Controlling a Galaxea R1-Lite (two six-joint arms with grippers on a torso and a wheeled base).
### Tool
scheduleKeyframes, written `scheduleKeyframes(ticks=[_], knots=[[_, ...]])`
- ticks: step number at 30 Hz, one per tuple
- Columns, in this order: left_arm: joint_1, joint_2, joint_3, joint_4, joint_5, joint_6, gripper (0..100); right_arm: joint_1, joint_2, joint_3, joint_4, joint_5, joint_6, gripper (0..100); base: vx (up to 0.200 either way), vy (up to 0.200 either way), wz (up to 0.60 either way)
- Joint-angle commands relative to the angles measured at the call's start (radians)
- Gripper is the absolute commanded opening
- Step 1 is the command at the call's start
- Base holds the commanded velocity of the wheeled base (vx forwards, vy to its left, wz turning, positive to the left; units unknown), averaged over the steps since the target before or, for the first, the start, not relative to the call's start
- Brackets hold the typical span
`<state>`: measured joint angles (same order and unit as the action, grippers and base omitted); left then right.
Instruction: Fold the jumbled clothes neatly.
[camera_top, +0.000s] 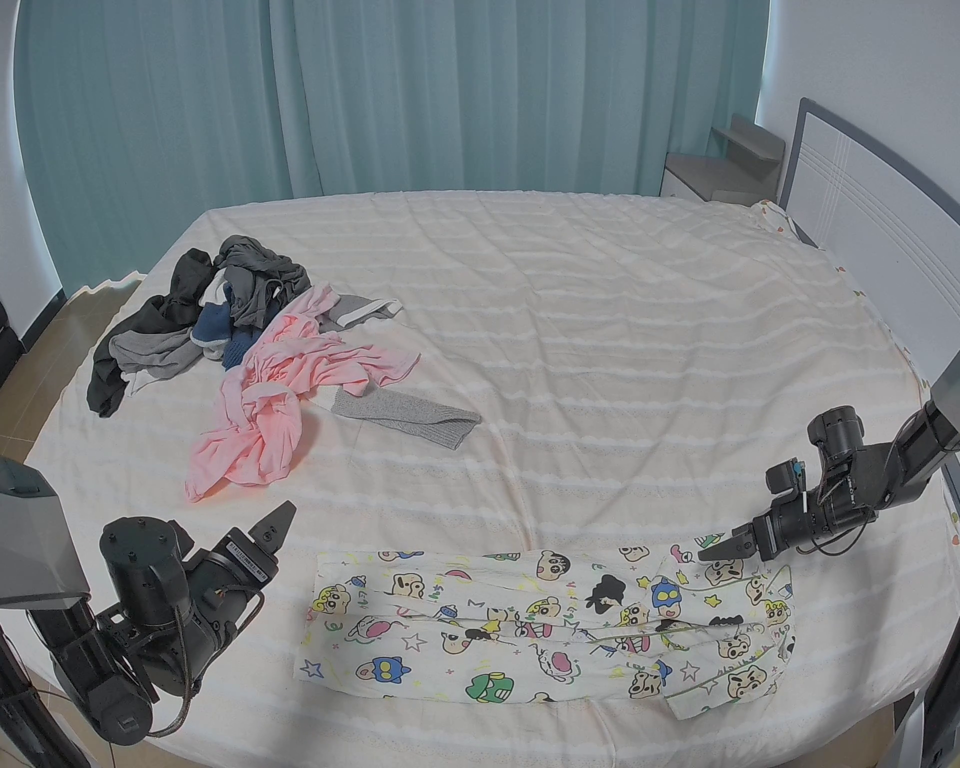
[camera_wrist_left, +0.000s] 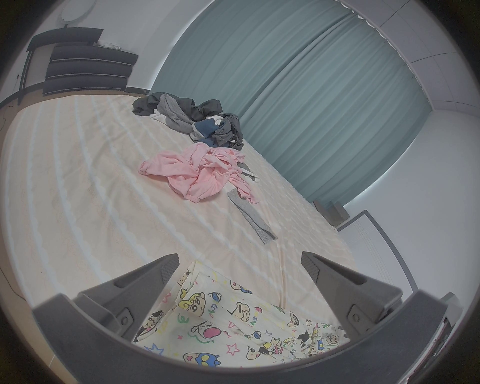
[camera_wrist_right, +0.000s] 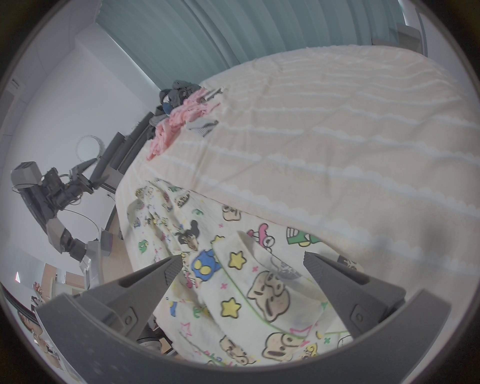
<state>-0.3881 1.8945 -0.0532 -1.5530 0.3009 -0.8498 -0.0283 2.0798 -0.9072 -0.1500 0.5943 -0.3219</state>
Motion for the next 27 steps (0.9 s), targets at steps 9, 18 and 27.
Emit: scheduleKeyframes(ticks=[9,18,27], knots=[[-0.015,0.008,0.003,-0.018,0.007,-0.002,100,0.014,-0.127,0.186,-0.022,0.061,0.006,100,0.000,0.000,0.00],[-0.015,0.014,0.001,-0.018,0.007,-0.003,100,0.016,-0.007,0.186,-0.046,0.055,0.006,100,0.000,0.000,0.00],[-0.015,0.014,0.001,-0.018,0.007,-0.003,100,0.016,0.112,0.197,-0.123,0.006,0.007,100,0.000,0.000,0.00]])
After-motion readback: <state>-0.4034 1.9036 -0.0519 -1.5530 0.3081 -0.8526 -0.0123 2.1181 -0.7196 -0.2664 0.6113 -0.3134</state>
